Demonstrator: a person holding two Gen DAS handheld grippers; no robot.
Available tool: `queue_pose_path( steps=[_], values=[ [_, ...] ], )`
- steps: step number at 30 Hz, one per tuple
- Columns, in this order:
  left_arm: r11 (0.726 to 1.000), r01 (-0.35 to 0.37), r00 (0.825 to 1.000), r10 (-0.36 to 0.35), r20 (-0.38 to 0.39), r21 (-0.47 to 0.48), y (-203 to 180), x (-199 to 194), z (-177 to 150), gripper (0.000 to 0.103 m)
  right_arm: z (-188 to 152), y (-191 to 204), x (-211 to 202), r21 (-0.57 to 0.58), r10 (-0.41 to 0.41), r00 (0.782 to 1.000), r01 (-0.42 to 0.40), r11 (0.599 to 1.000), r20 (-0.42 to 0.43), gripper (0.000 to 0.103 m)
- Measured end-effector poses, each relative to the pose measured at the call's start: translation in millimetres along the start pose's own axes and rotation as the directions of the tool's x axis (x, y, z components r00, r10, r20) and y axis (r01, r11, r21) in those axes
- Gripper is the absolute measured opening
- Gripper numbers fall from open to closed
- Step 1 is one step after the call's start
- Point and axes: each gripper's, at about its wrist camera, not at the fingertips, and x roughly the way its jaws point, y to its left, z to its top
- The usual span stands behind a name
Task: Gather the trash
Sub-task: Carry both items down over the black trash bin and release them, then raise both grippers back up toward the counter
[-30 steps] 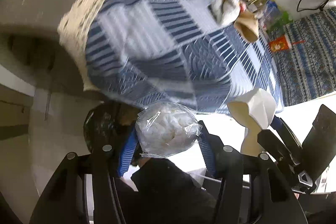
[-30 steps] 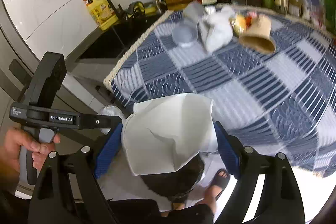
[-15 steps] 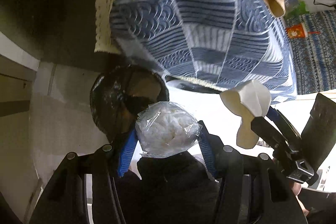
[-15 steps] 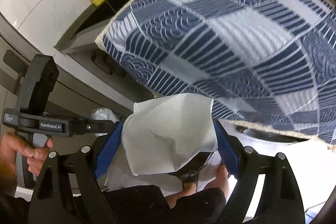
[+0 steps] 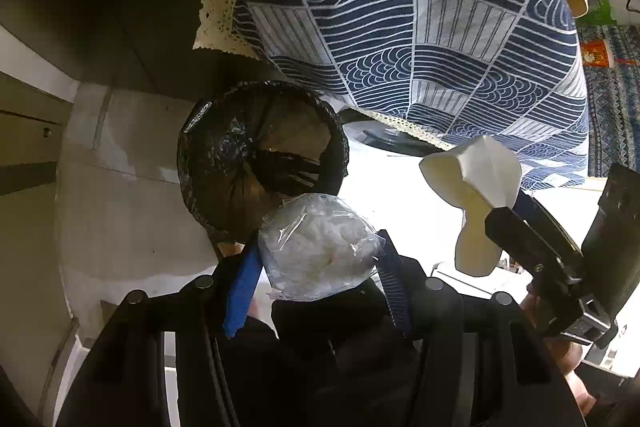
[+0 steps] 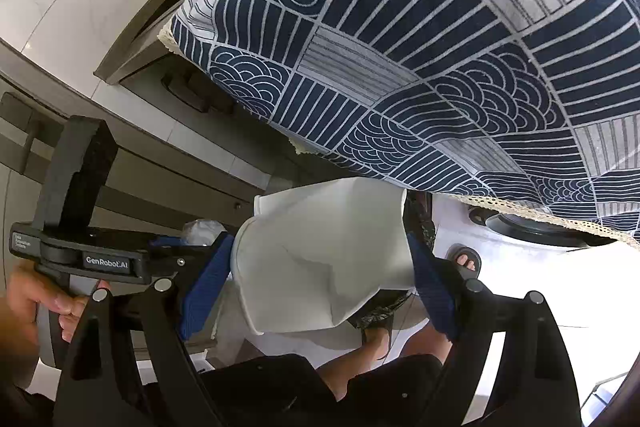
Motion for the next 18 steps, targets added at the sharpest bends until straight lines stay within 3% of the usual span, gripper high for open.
queue_pose_path(
  steps=[3, 5, 8, 18],
  values=[
    [1.0, 0.013, 1.0, -0.013, -0.008, -0.014, 3, 3, 2, 0.056, 2, -1, 0, 0.014, 0.021, 1.0, -0.021, 1.0, 0.004, 0.085],
    [1.0, 0.007, 1.0, -0.007, -0.009, -0.017, 4, 5, 4, 0.067, 6, -2, 1, 0.02, 0.036, 0.999, -0.036, 0.999, 0.012, 0.086],
    [1.0, -0.004, 1.0, 0.004, -0.006, -0.029, 7, 5, 7, 0.074, 11, -4, -1, 0.032, 0.052, 0.998, -0.054, 0.998, 0.036, 0.098],
    [0.999, -0.012, 1.0, 0.012, 0.01, -0.039, 9, -5, 13, 0.075, 16, -9, -17, 0.057, 0.033, 0.998, -0.036, 0.998, 0.061, 0.098]
  ],
)
